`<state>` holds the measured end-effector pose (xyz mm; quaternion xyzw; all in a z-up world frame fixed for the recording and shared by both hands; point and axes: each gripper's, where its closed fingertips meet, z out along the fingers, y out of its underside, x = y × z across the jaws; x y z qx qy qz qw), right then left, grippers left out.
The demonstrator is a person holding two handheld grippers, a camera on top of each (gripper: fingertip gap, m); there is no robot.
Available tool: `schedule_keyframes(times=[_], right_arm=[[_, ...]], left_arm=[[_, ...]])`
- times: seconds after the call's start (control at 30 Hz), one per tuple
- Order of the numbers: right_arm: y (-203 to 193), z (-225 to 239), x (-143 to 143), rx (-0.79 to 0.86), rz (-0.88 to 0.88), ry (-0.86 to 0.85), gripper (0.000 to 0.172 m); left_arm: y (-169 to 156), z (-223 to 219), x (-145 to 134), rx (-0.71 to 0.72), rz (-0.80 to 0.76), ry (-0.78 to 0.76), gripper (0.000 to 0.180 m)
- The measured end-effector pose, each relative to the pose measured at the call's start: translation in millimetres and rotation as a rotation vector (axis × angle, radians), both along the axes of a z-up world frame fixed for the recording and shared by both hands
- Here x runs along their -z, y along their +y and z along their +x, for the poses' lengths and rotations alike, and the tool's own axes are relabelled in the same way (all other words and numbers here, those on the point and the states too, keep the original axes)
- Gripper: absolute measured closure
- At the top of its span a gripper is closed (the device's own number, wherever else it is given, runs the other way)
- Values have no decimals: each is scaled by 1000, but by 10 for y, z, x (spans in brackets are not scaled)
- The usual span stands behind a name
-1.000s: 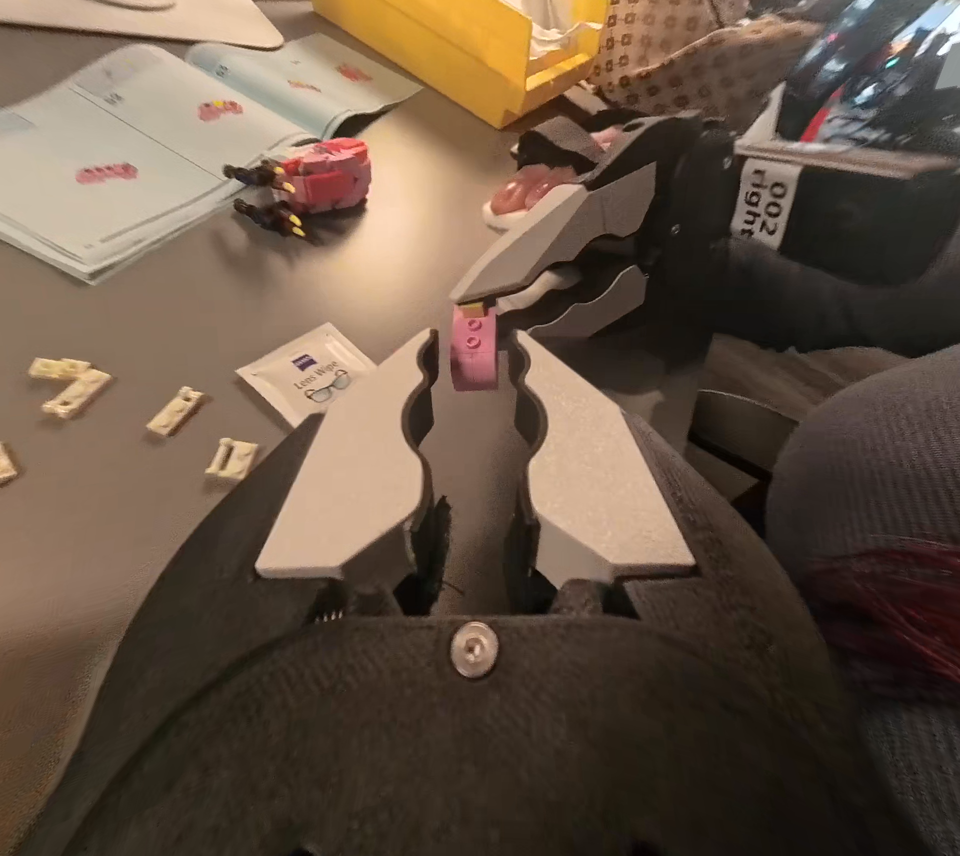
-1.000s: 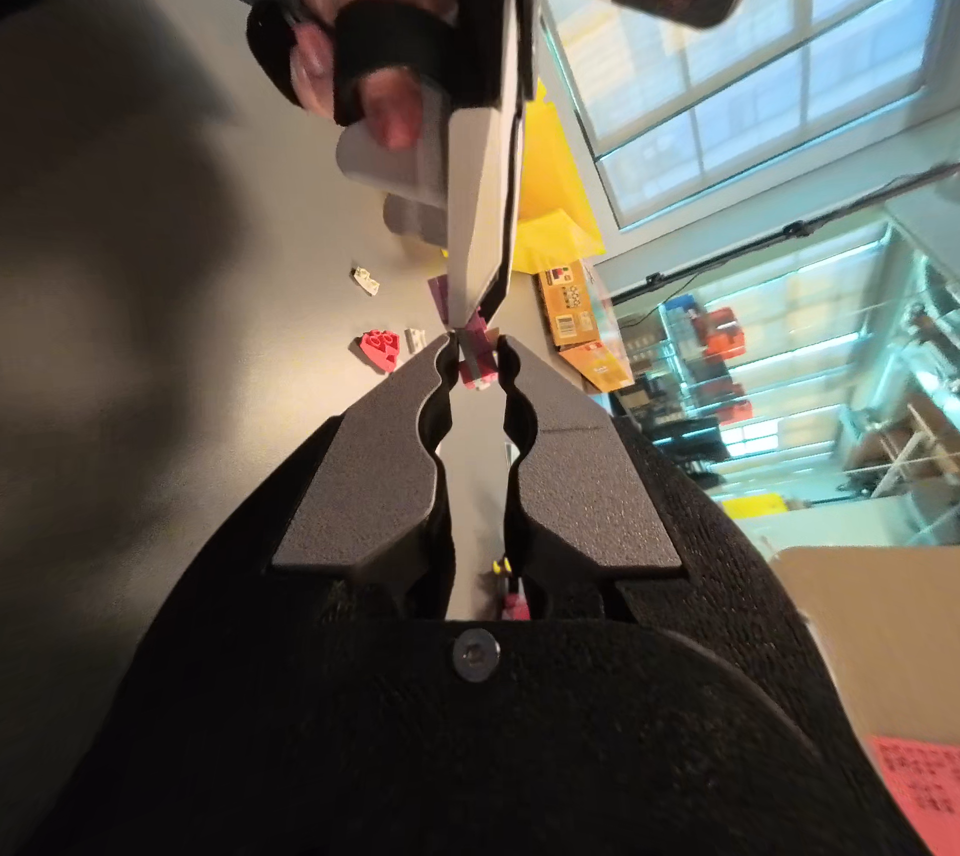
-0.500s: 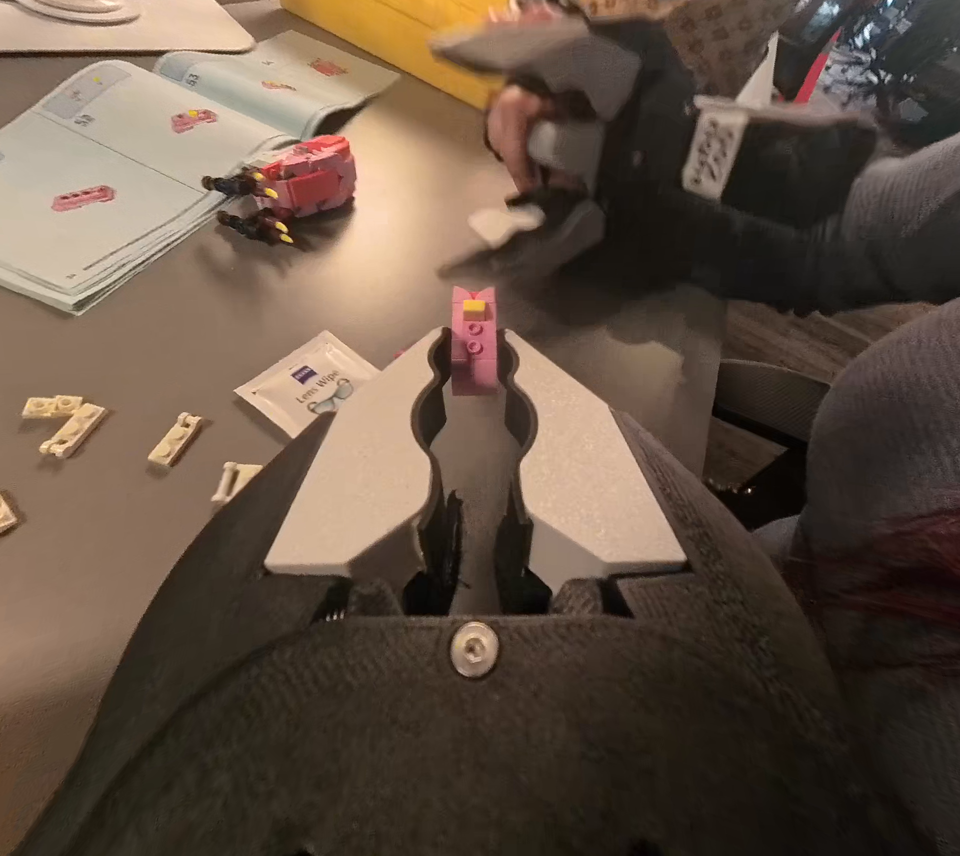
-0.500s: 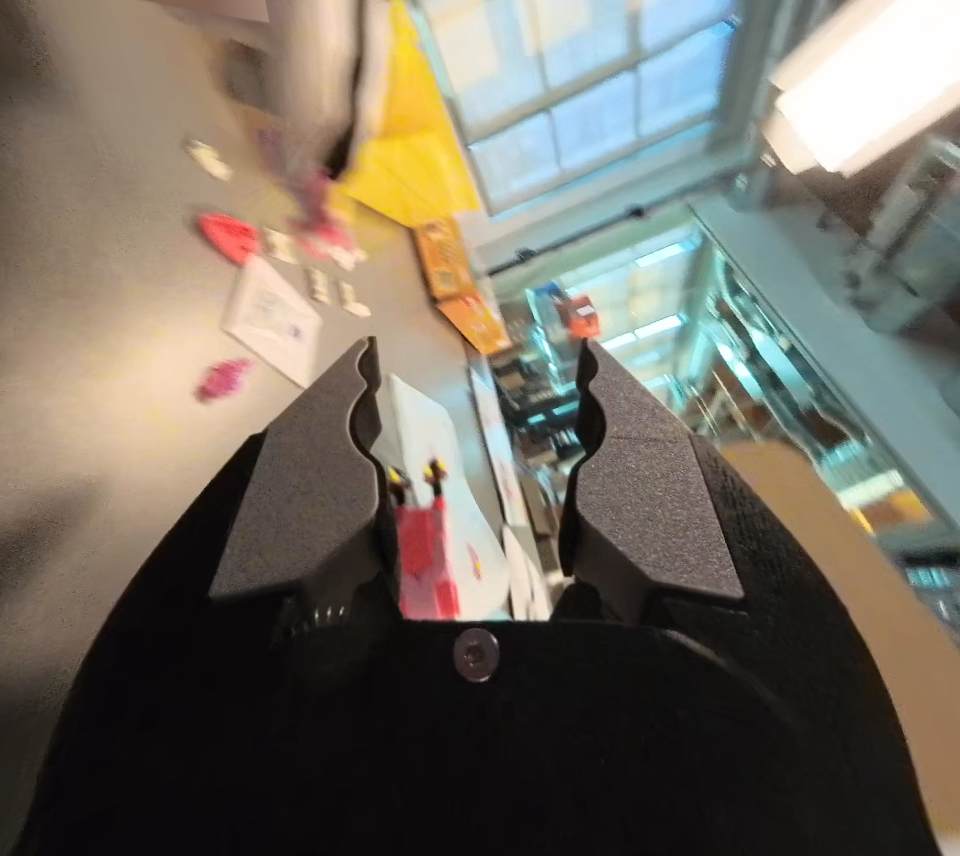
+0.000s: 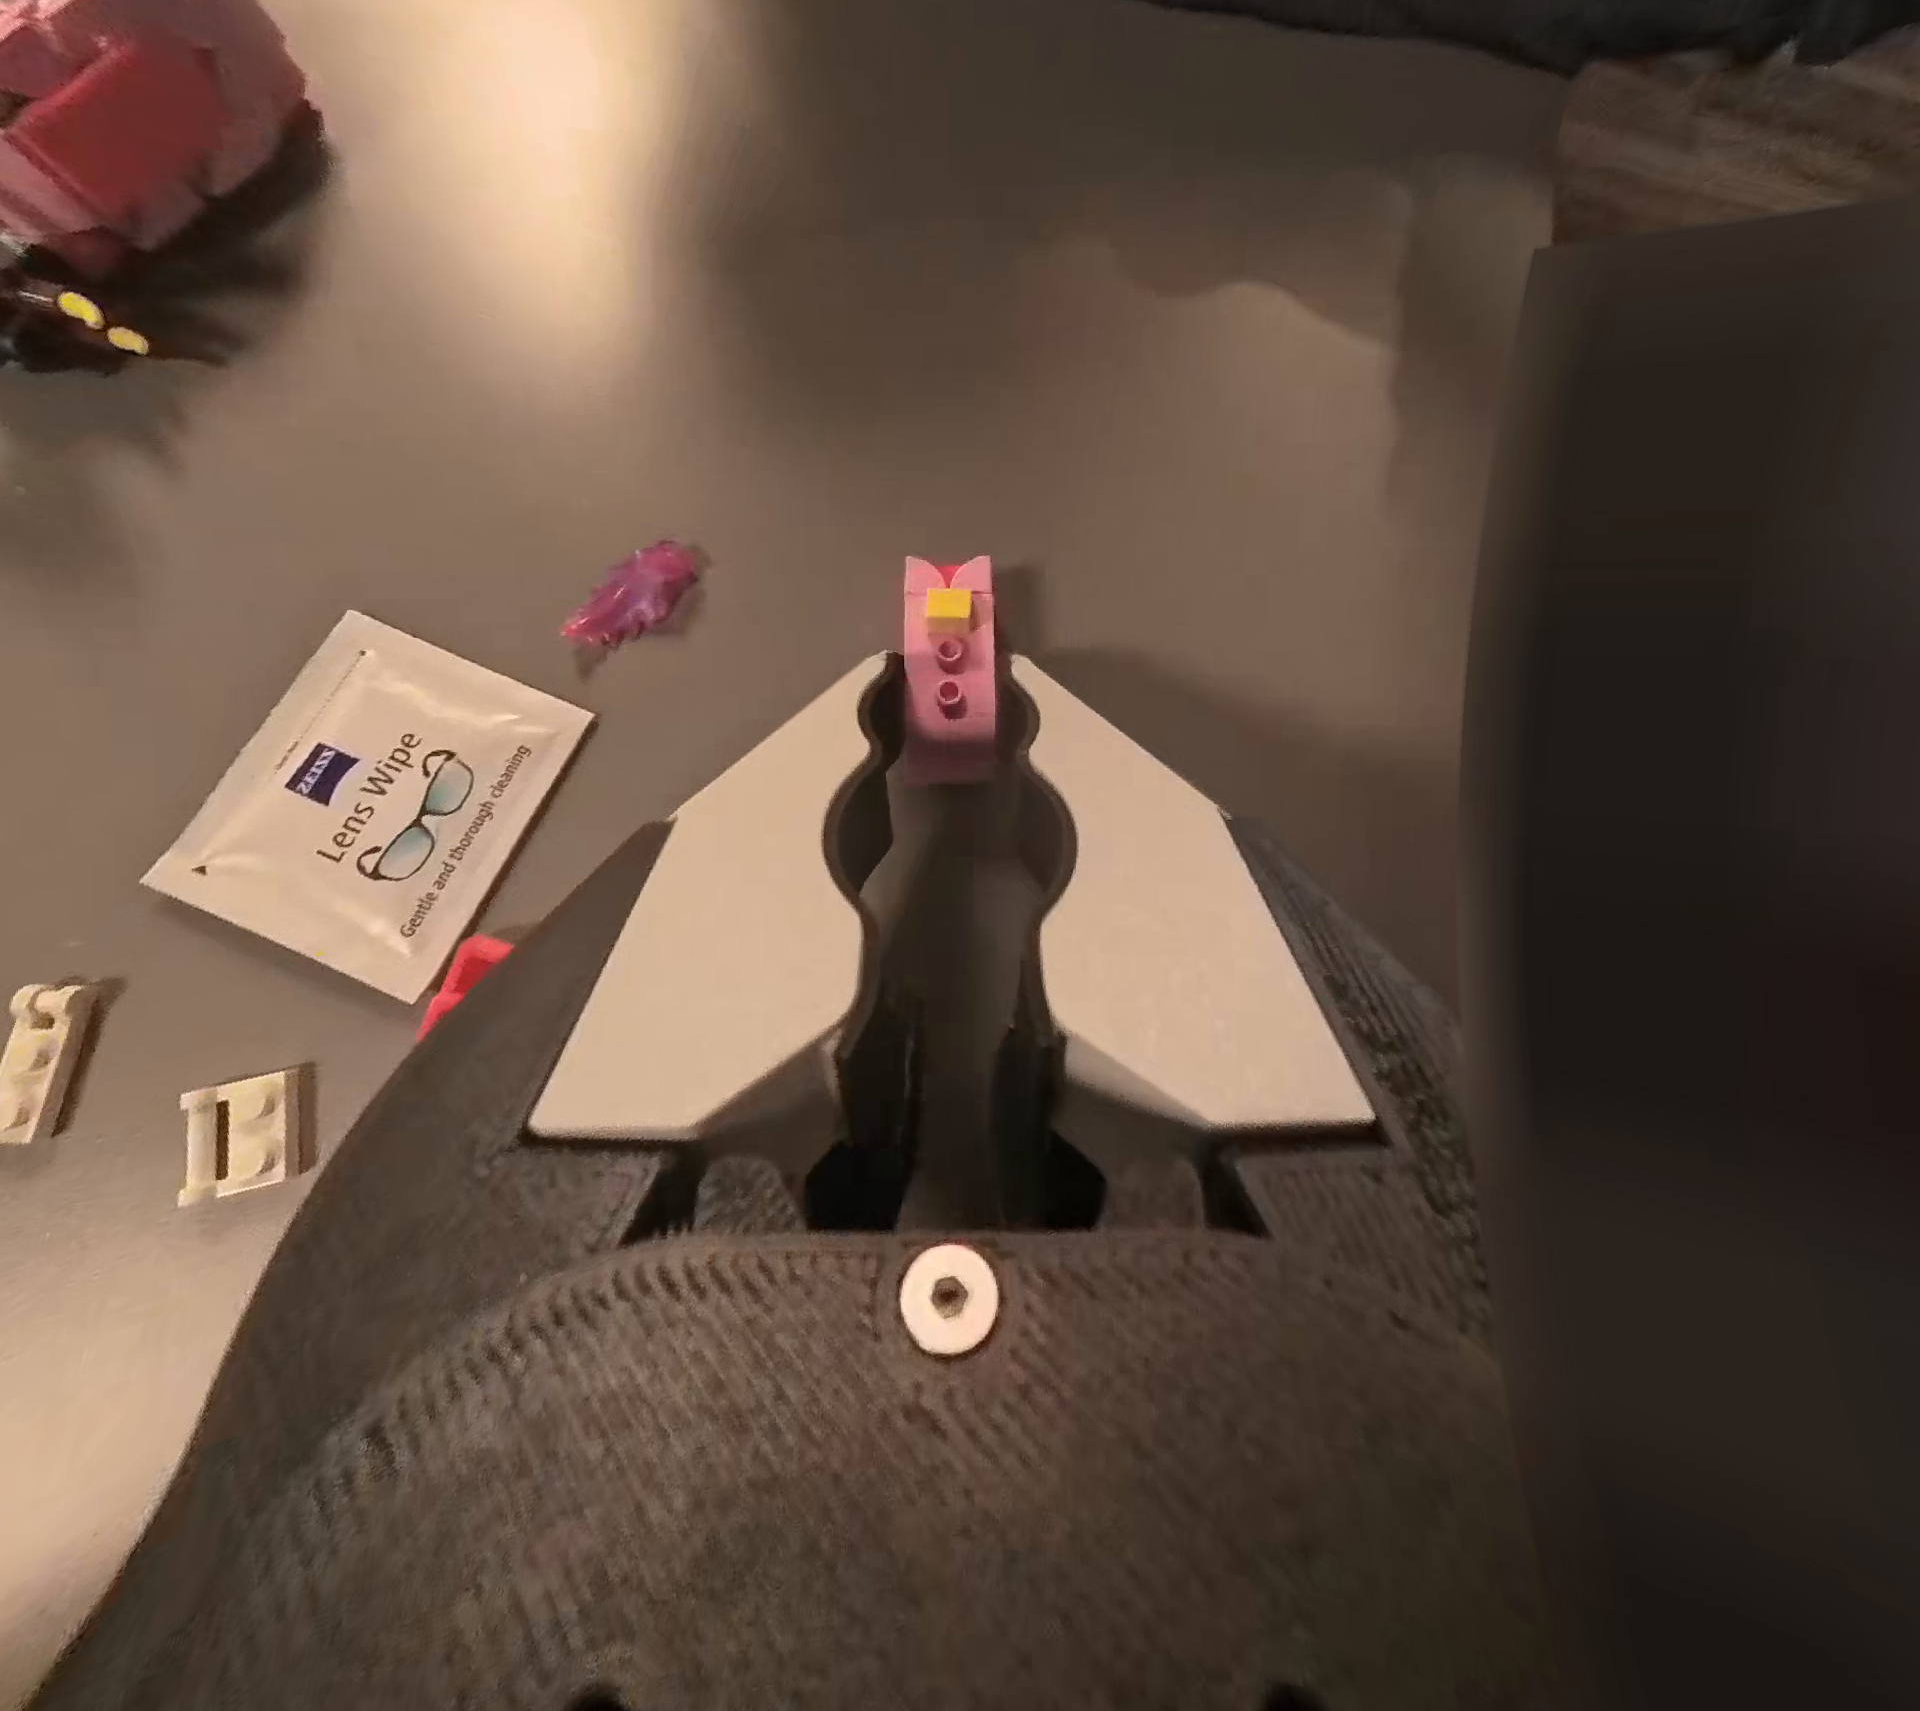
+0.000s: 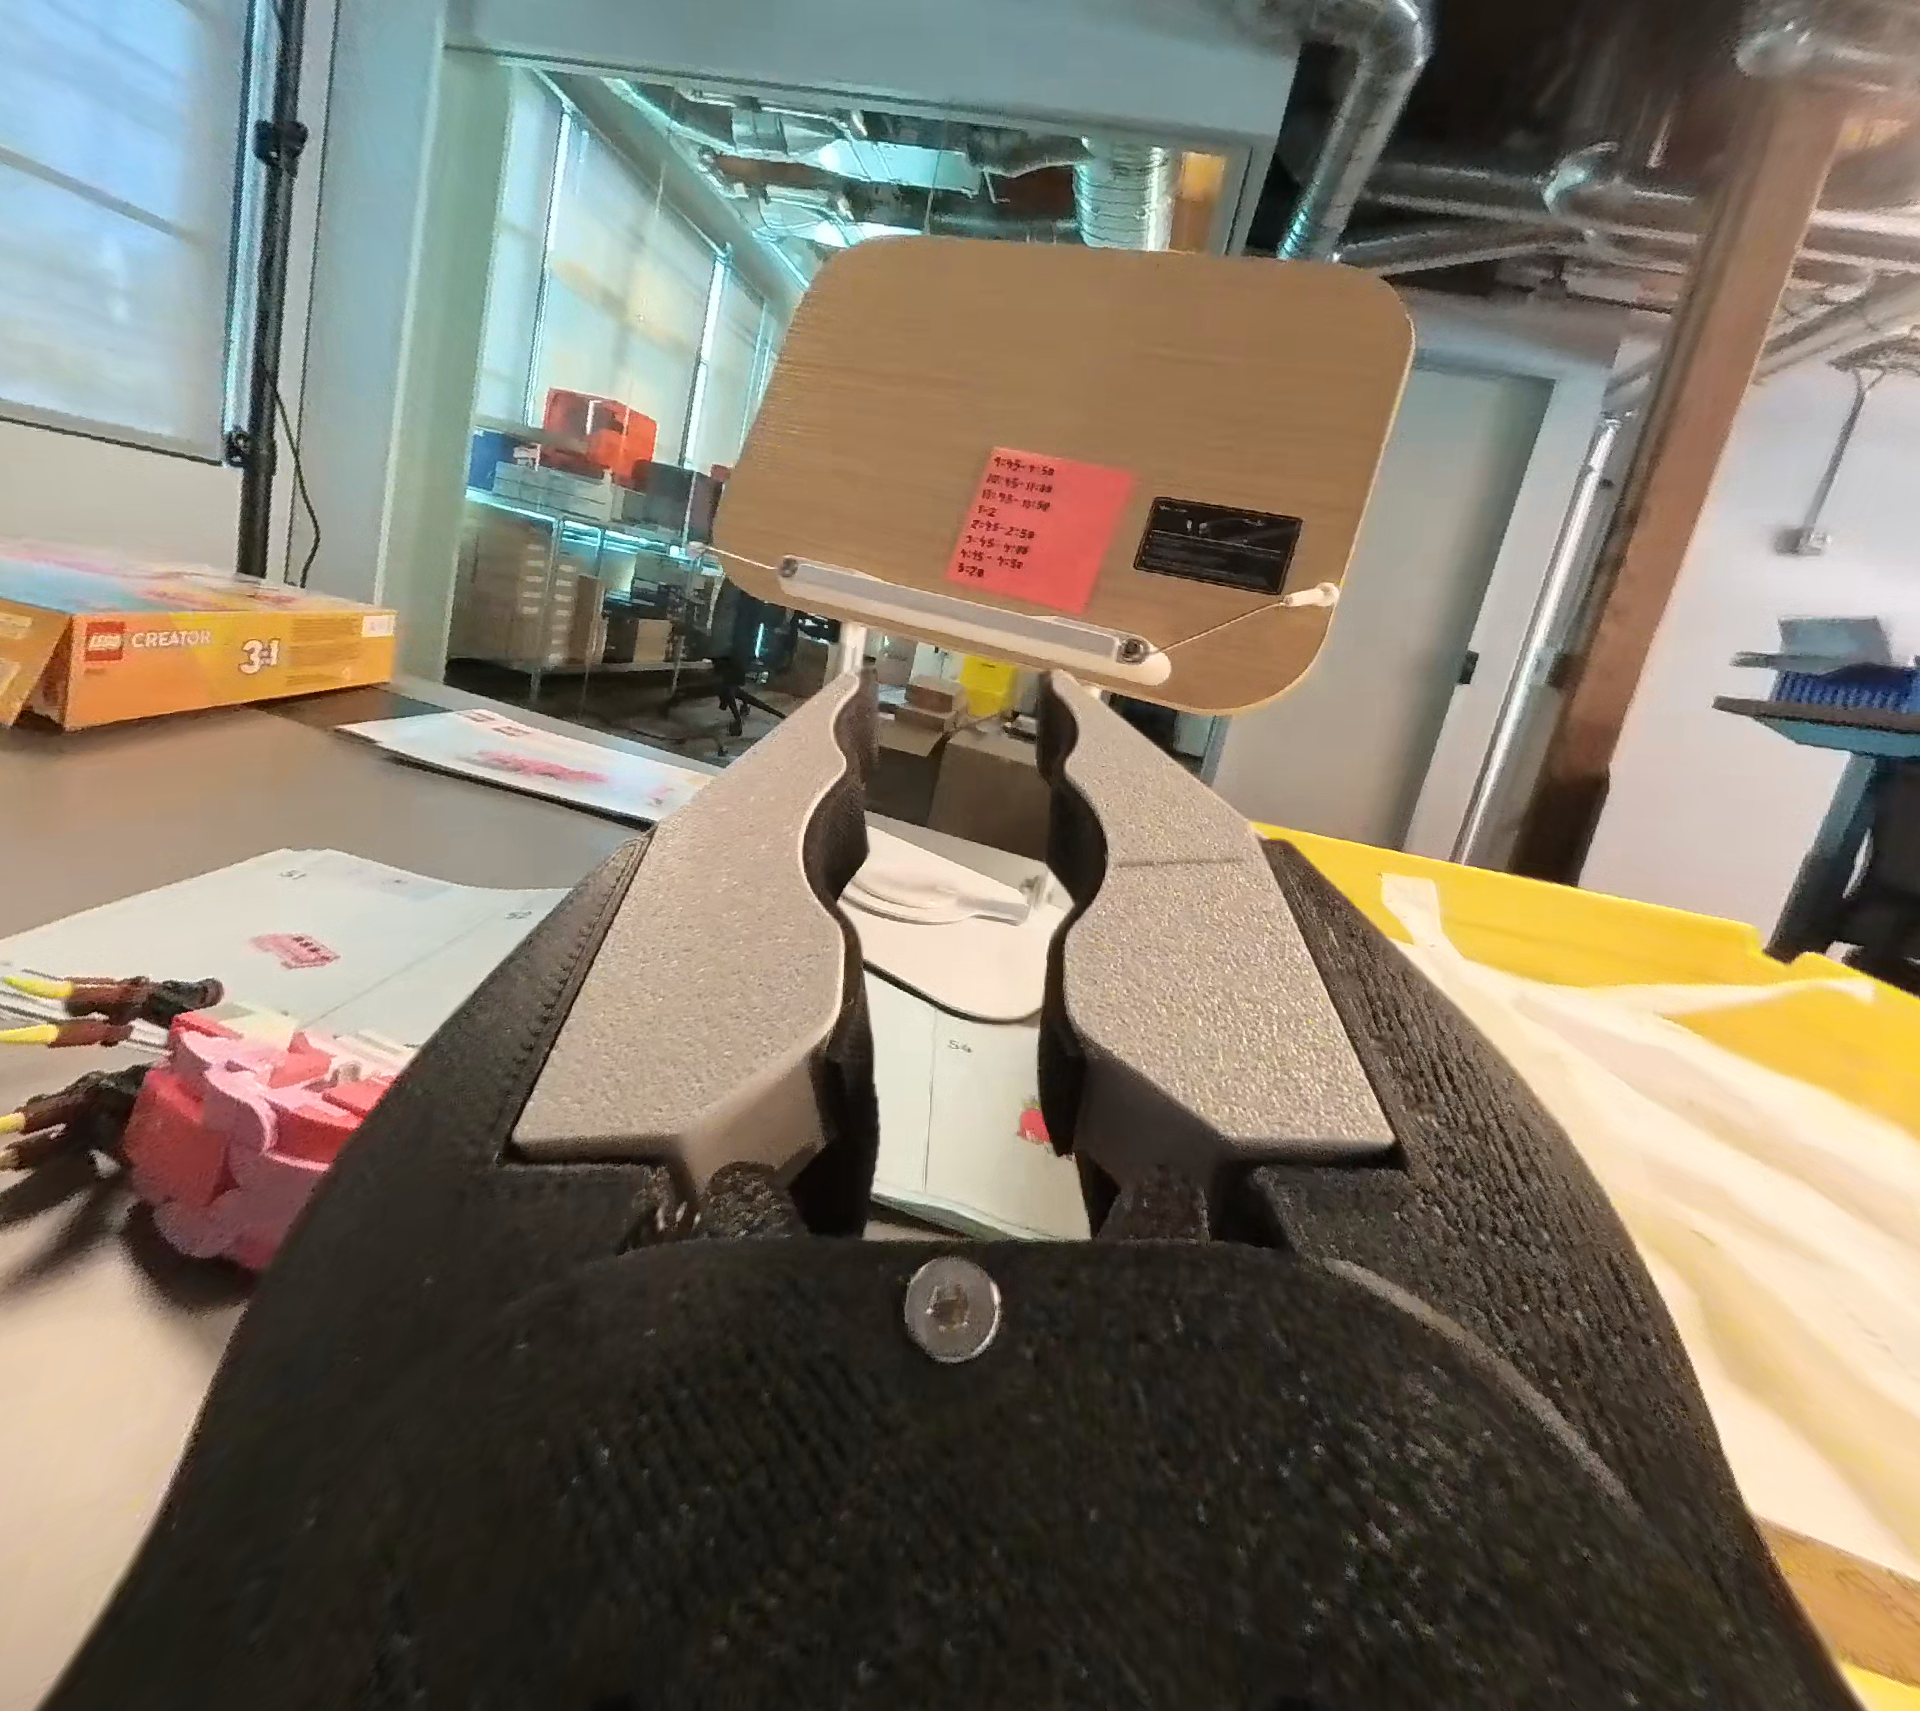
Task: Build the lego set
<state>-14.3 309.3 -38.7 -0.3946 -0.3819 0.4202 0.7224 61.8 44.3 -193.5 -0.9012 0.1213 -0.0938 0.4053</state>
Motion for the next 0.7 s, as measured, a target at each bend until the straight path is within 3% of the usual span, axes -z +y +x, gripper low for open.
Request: schedule_keyframes(times=[0.17, 0.4, 0.53, 0.63, 0.7], right_arm=[[-97, -54, 30, -25, 41, -25, 146], [-97, -63, 51, -41, 34, -30, 148], [-114, -77, 67, -51, 38, -39, 150], [-173, -96, 76, -67, 64, -49, 150], [-351, -77, 29, -182, 78, -12, 148]], left_arm=[[-20, 31, 9, 7, -7, -26, 162], [-76, -3, -86, -51, 49, -69, 127], [-141, -250, -422, -172, 275, -85, 117], [-278, -578, -804, -316, 561, -69, 119], [-450, -775, -1051, -412, 746, -9, 126]])
